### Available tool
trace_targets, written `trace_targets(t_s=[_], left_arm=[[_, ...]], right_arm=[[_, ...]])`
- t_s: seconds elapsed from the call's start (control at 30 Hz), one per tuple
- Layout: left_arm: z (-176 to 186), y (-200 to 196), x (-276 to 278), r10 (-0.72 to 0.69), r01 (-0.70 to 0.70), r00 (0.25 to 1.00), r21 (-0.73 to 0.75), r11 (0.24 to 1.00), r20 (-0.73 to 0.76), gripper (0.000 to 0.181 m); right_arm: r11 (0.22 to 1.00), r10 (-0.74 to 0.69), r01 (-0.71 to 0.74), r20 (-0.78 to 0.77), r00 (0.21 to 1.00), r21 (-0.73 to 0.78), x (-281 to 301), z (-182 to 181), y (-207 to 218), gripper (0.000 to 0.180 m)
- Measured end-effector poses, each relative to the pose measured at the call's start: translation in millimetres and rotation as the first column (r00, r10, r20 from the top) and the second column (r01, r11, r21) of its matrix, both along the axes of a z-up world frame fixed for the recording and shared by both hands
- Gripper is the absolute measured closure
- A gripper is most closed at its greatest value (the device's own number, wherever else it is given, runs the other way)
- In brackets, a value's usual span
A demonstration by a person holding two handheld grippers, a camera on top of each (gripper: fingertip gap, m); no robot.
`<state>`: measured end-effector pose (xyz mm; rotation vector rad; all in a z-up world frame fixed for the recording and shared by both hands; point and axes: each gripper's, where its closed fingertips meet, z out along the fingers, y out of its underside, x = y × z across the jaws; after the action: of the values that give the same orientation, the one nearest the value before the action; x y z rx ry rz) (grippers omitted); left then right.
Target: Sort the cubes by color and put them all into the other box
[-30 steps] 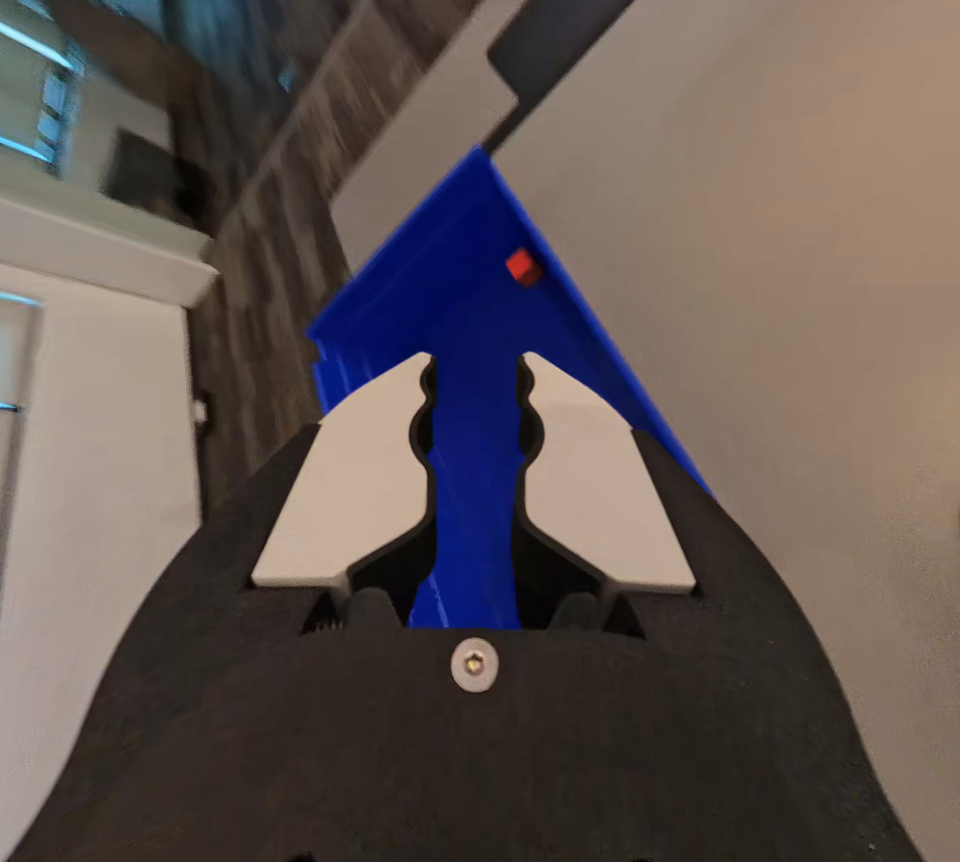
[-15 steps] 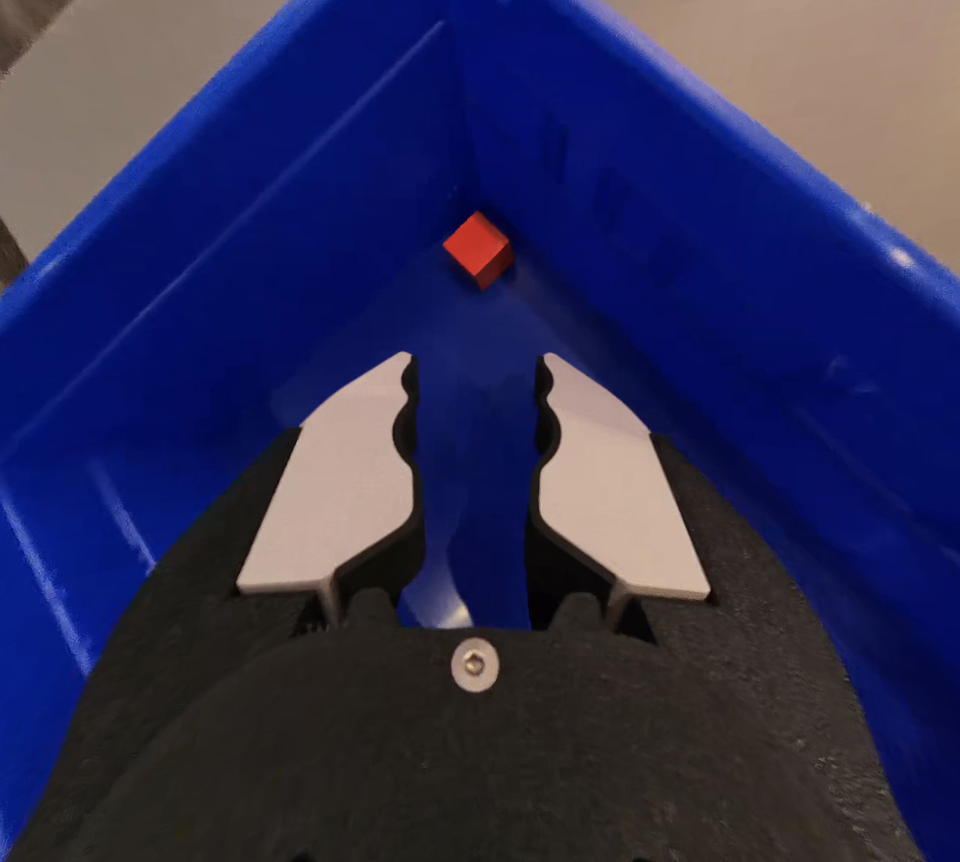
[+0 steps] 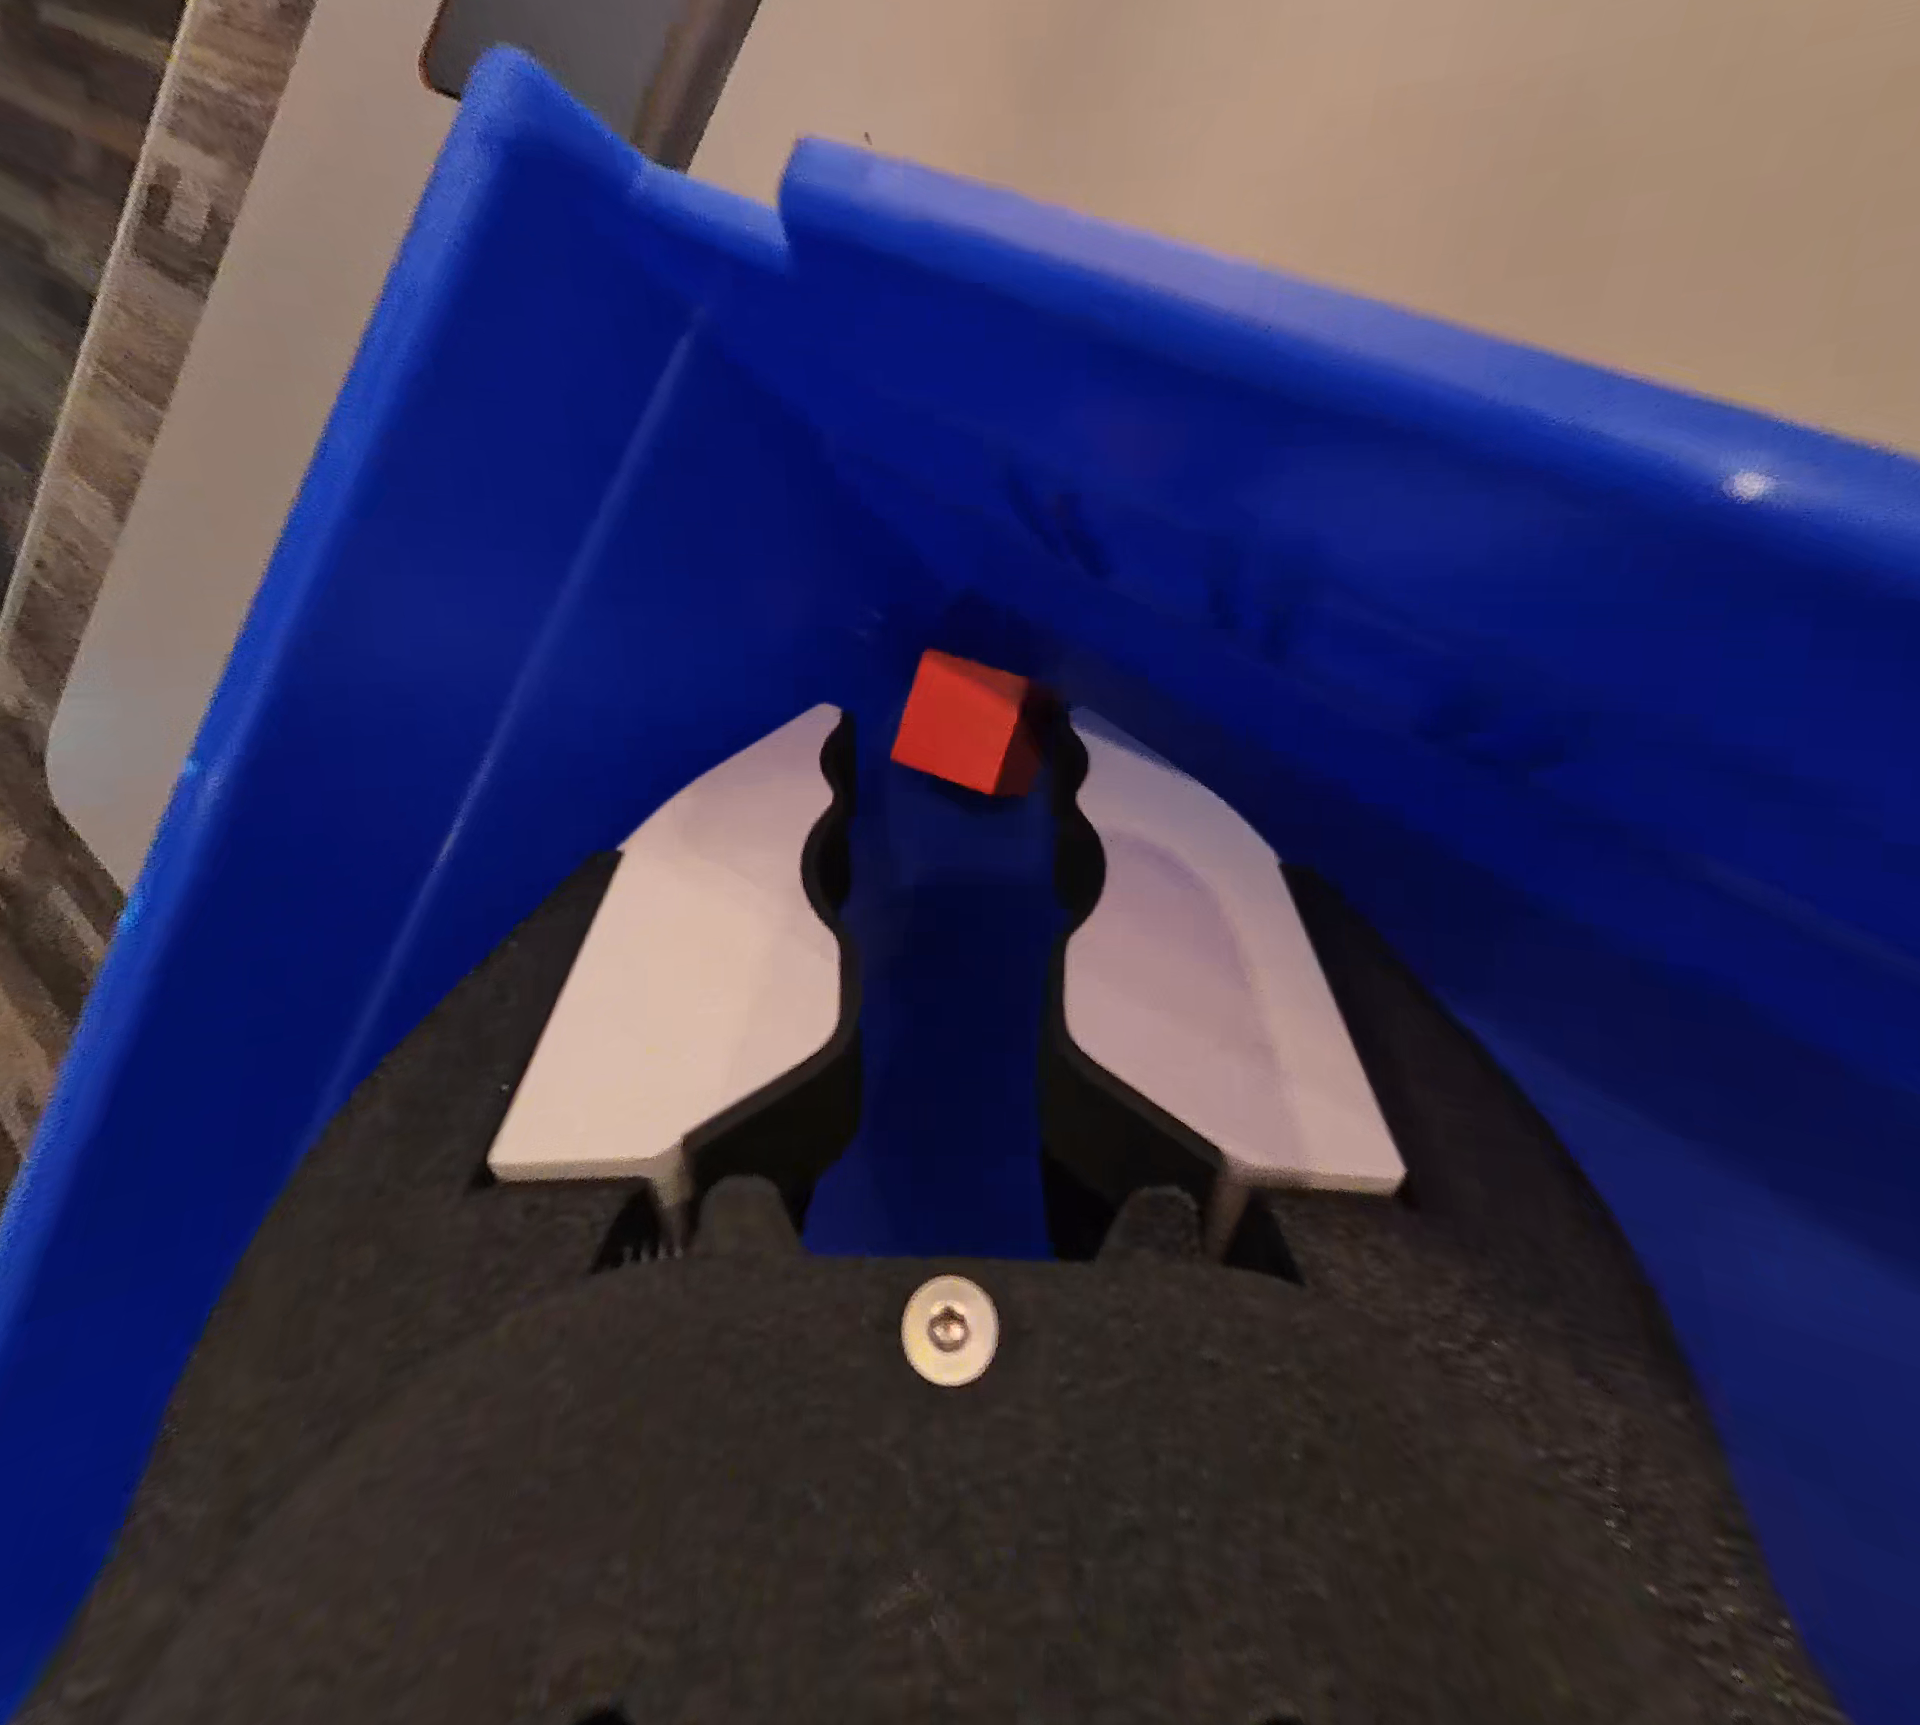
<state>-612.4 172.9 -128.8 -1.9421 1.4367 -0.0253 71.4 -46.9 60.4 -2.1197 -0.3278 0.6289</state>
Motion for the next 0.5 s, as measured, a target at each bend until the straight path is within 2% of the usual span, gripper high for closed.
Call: trace_targets(t_s=[0.23, 0.5], left_arm=[[-4.6, -5.8, 8.8, -0.02, 0.028, 0.998, -0.129, 0.991, 0.065, 0.156], [-7.5, -13.5, 4.8, 0.036, -0.015, 0.997, -0.283, 0.959, 0.07, 0.158]], right_arm=[[0.999, 0.038, -0.036, 0.03, 0.999, -0.039, -7.5, -6.7, -13.2, 0.139], [0.997, 0.069, -0.069, 0.022, 0.997, -0.037, -17.4, -8.1, -13.8, 0.139]])
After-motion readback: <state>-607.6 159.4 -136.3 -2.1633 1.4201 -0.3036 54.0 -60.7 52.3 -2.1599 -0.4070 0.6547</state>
